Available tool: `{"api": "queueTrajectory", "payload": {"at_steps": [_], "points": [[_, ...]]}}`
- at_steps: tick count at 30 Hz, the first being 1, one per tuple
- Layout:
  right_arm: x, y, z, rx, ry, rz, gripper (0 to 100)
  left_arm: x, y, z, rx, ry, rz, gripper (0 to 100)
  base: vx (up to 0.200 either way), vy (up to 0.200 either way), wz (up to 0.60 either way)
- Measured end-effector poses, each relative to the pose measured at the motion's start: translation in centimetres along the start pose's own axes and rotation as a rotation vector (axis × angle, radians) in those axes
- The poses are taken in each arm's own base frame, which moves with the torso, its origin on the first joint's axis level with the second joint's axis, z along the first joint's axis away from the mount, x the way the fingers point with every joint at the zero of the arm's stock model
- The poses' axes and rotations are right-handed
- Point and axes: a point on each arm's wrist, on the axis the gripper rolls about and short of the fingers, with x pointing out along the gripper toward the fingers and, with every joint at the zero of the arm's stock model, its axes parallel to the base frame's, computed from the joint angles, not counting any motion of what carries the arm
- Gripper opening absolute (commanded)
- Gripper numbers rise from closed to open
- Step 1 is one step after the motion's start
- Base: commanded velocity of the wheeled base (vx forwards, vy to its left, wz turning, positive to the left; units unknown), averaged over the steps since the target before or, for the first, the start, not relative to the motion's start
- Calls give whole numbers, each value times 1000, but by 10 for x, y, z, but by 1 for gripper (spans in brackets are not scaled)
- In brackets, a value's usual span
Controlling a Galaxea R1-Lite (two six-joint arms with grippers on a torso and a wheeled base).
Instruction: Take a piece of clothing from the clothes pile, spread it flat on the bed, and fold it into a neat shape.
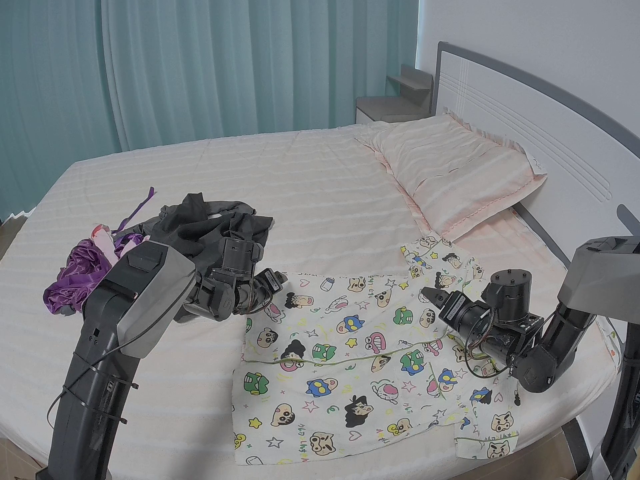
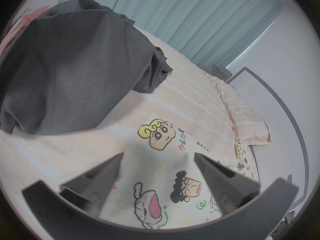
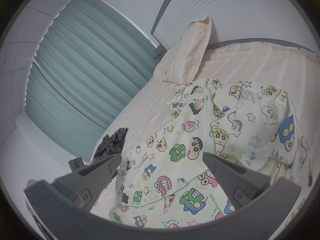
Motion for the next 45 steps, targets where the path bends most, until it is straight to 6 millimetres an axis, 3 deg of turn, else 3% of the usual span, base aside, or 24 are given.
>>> {"api": "queueTrajectory", "payload": {"at_steps": [11,24,25,38,39,45], "points": [[0,0,0,0,-1,2,100,5,18,16,-29,-74,67,0,0,0,0],[0,0,0,0,-2,1,100,3,23,13,-60,-72,93,0,0,0,0],[0,0,0,0,-1,1,100,3,23,13,-60,-71,92,100,0,0,0],[0,0,-1,-1,2,1,100,3,7,-3,-27,-40,64,100,0,0,0],[0,0,-1,-1,2,0,100,3,6,-5,-24,-34,65,0,0,0,0],[0,0,-1,-1,2,0,100,3,3,-15,-12,6,85,0,0,0,0]]}}
